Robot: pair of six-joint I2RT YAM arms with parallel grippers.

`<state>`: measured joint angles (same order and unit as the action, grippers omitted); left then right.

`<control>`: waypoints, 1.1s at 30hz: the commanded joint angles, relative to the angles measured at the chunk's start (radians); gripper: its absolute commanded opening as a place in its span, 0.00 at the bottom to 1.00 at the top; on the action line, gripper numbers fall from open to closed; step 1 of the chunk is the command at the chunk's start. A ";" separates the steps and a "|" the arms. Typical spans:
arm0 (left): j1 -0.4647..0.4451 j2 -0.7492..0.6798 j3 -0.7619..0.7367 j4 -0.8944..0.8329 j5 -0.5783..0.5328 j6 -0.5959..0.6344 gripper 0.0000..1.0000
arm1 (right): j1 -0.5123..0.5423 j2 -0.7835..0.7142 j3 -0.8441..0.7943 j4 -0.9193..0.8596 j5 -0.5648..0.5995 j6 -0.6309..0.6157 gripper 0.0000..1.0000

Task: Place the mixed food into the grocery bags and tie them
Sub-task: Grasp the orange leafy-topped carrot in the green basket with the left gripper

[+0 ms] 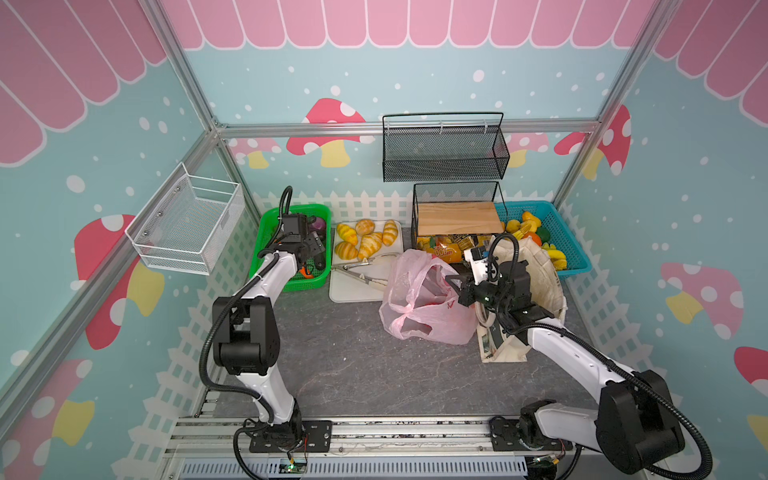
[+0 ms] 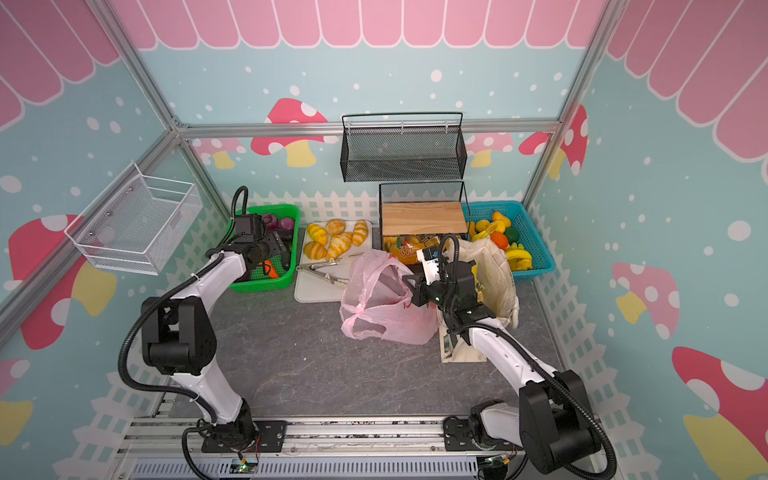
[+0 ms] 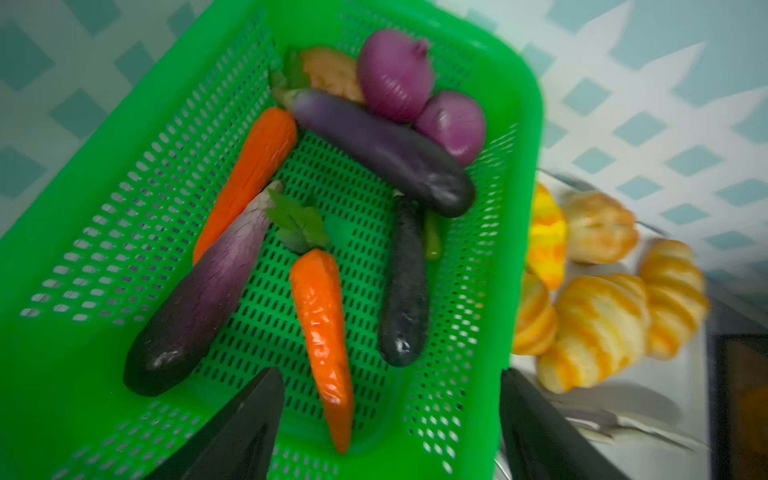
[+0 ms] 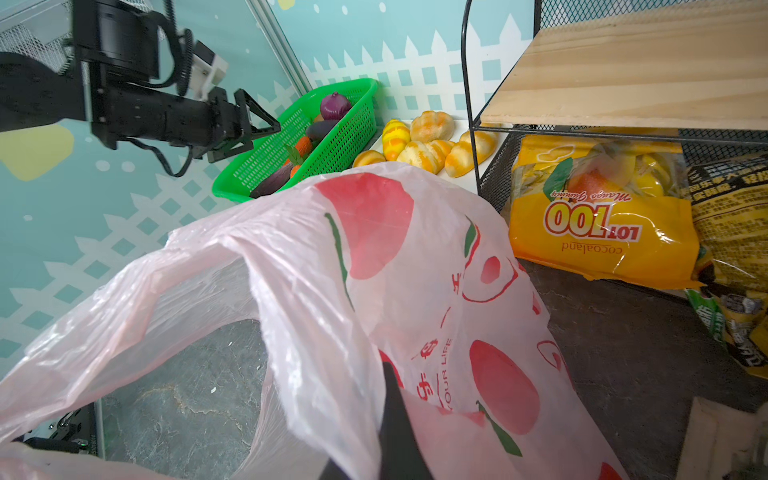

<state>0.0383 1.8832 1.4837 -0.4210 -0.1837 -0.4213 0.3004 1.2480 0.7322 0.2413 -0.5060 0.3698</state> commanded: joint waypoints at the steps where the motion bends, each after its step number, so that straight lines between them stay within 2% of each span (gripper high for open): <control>1: 0.031 0.105 0.094 -0.148 0.002 0.021 0.79 | -0.010 -0.009 -0.024 0.014 -0.010 -0.025 0.00; 12: 0.063 0.326 0.295 -0.289 0.066 0.017 0.69 | -0.009 -0.020 -0.033 0.015 -0.013 -0.032 0.00; 18: 0.071 0.377 0.329 -0.312 0.084 0.020 0.65 | -0.009 -0.022 -0.037 0.015 -0.016 -0.035 0.00; 25: 0.076 0.418 0.341 -0.323 0.093 0.038 0.56 | -0.009 -0.023 -0.039 0.017 -0.016 -0.035 0.00; 33: 0.077 0.402 0.351 -0.322 0.084 0.040 0.33 | -0.009 -0.015 -0.037 0.018 -0.020 -0.039 0.00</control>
<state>0.1051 2.2799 1.8130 -0.7212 -0.1005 -0.3866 0.3000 1.2457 0.7189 0.2554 -0.5159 0.3500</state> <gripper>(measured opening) 0.354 0.054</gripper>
